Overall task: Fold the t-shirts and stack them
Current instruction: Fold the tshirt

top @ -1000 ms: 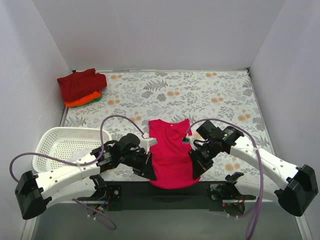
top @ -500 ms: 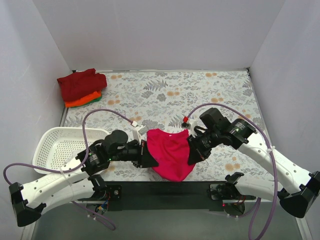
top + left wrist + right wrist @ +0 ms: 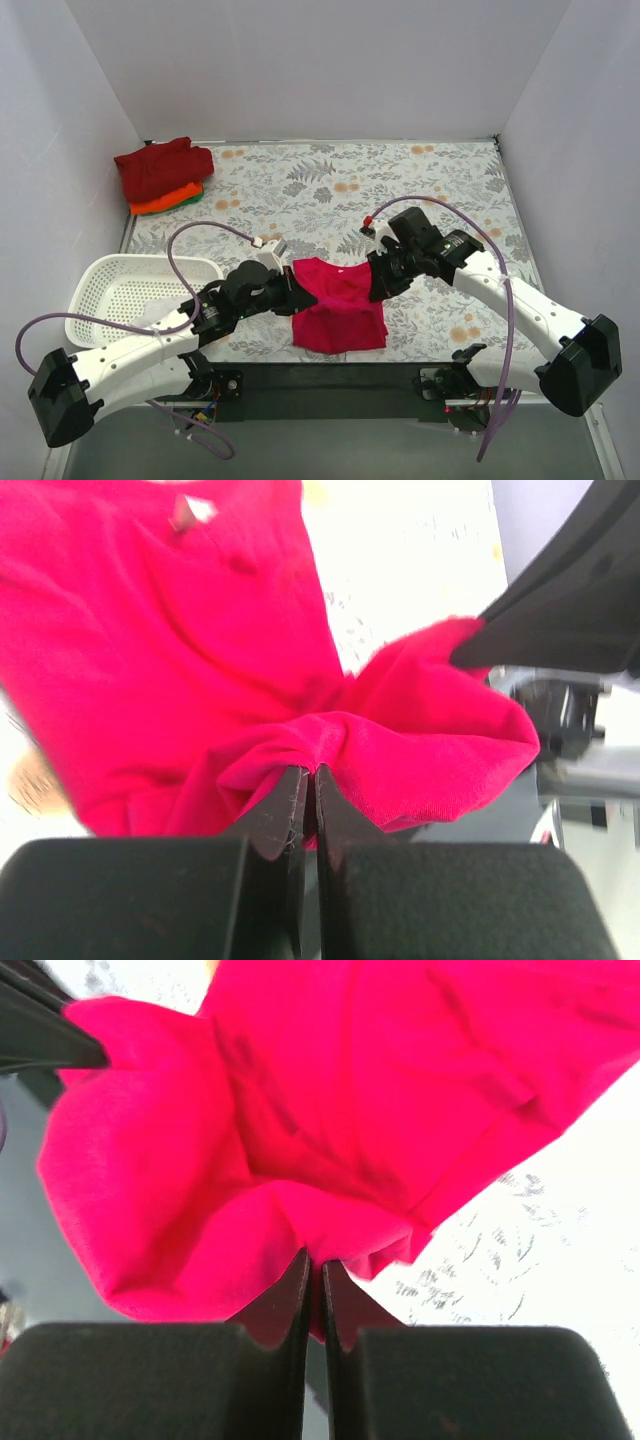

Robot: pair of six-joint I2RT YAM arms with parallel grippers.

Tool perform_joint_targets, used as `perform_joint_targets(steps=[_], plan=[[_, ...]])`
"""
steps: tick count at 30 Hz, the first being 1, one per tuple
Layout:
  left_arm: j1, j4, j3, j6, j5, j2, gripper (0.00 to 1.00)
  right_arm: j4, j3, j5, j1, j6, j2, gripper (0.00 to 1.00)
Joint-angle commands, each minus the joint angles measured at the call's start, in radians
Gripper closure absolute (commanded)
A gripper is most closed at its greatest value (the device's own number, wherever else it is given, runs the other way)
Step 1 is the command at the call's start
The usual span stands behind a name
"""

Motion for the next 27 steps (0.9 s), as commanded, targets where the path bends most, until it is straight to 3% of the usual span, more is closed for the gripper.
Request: perform_joint_targets(steps=[1, 9, 27], plan=[[0.061, 0.111, 0.008, 0.030, -0.046, 0.016, 1.00, 0.136, -0.019, 0.049, -0.018, 0.021, 0.010, 0.99], [0.231, 0.214, 0.022, 0.062, 0.075, 0.106, 1.00, 0.295, -0.074, 0.087, -0.042, 0.073, 0.076, 0.99], [0.373, 0.404, 0.085, 0.139, 0.211, 0.450, 1.00, 0.403, -0.093, 0.123, -0.176, 0.047, 0.197, 0.99]])
